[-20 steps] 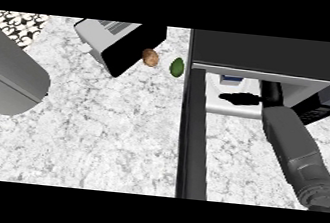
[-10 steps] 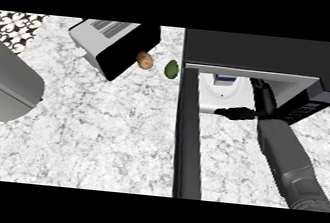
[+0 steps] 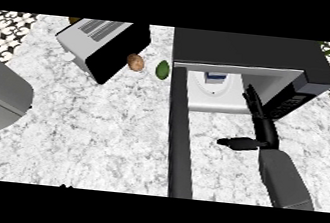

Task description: Pick up the milk, place it into the microwave and close the microwave

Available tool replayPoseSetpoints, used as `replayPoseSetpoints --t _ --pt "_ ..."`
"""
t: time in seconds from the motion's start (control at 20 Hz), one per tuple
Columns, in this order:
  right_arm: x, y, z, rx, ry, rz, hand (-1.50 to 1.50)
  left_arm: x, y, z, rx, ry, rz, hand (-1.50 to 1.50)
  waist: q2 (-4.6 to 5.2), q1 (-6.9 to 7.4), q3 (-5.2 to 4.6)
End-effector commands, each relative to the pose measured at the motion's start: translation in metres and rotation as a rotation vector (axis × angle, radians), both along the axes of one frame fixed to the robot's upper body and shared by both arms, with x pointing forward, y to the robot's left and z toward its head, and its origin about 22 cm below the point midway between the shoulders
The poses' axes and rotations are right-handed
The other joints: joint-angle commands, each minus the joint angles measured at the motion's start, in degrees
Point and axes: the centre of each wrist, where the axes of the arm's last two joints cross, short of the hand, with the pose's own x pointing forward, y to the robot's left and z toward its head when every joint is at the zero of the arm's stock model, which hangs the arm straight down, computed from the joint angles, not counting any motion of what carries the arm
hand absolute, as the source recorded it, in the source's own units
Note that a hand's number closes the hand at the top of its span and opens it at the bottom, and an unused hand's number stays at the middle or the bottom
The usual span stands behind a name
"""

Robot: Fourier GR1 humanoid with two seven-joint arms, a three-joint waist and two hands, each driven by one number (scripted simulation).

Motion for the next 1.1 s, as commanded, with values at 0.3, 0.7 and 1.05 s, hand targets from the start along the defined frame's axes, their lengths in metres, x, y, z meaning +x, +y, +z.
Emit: replayPoseSetpoints --t 0.3,0.7,1.05 --pt "-0.074 -0.054 -0.014 0.063 -0.029 -0.007 -1.5 0.039 -0.038 -0.005 0.086 0.067 -0.135 1.5 0.2 -1.66 -0.01" --pt "-0.152 -0.095 0.011 -0.004 -0.036 -0.088 -1.5 0.094 -0.066 -0.017 0.233 0.052 -0.217 1.5 0.74 -0.62 0.02" --pt "-0.185 -0.112 0.038 -0.007 -0.071 -0.131 -1.5 0.116 -0.129 -0.051 0.43 0.136 -0.501 1.5 1.02 -0.4 0.06"
